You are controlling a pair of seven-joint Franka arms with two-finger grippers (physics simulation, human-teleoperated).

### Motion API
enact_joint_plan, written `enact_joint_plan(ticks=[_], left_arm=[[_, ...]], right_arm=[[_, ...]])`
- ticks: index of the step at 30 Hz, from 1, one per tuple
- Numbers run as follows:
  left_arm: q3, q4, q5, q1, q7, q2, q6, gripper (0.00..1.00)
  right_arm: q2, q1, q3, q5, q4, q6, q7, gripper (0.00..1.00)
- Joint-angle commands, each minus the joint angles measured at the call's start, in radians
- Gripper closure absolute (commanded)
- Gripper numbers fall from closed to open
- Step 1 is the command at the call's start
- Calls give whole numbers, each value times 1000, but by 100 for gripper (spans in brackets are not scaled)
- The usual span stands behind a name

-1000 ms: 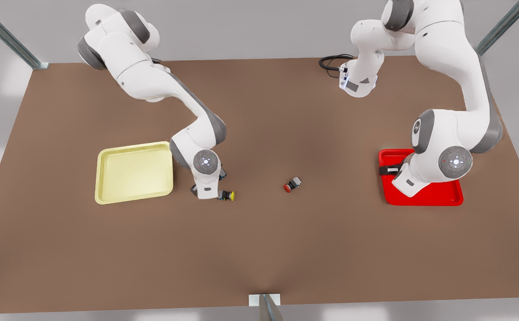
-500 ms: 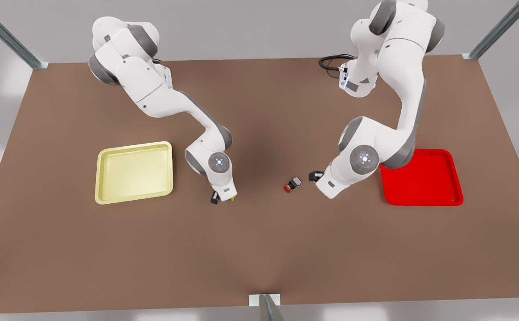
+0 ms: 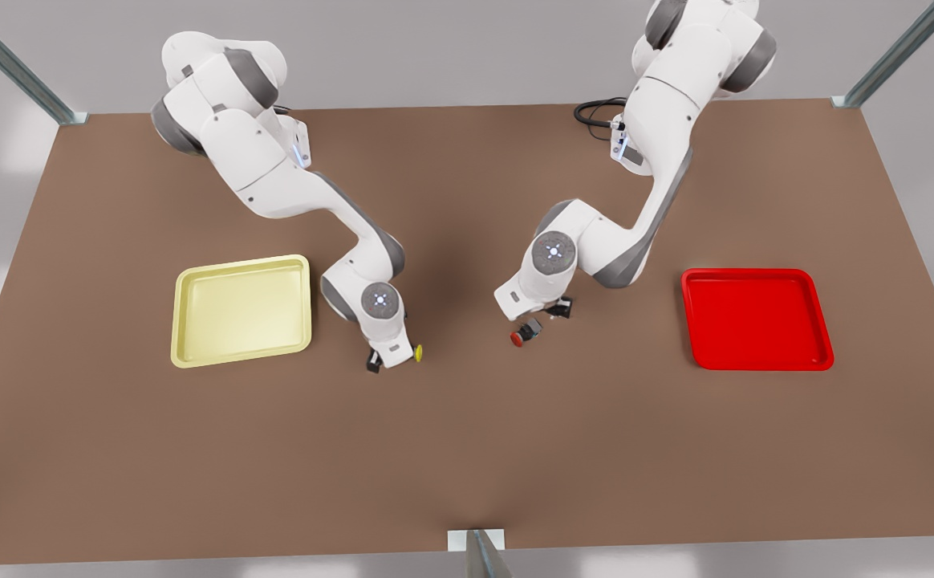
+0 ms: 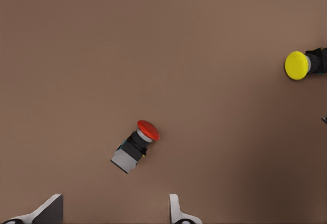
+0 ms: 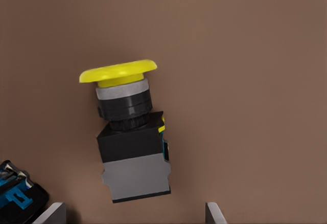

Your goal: Place the switches on the corresponding trays according to their colors

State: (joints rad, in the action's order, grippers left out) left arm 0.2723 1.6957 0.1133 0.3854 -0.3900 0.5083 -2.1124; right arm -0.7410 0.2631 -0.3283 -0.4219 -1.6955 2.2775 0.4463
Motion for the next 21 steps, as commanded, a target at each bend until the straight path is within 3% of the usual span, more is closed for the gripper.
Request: enact_joint_plan(ticks=[1,5,10,21], left_arm=[[1,2,0,1,0,4,-5,0],[1,62,-1,-3,-1,29,-115,0],[-4,61,22,6,11,65,-120,0],[-7,90,171,0,514,78,-98,1]], right_arm=[[0,1,0,0,2,5,0,0],[-21,-1,0,-3,39,8,0,0],[-58,7,-2,0,85,8,0,0],[-74,24,-3,17,103,8,-1,0]])
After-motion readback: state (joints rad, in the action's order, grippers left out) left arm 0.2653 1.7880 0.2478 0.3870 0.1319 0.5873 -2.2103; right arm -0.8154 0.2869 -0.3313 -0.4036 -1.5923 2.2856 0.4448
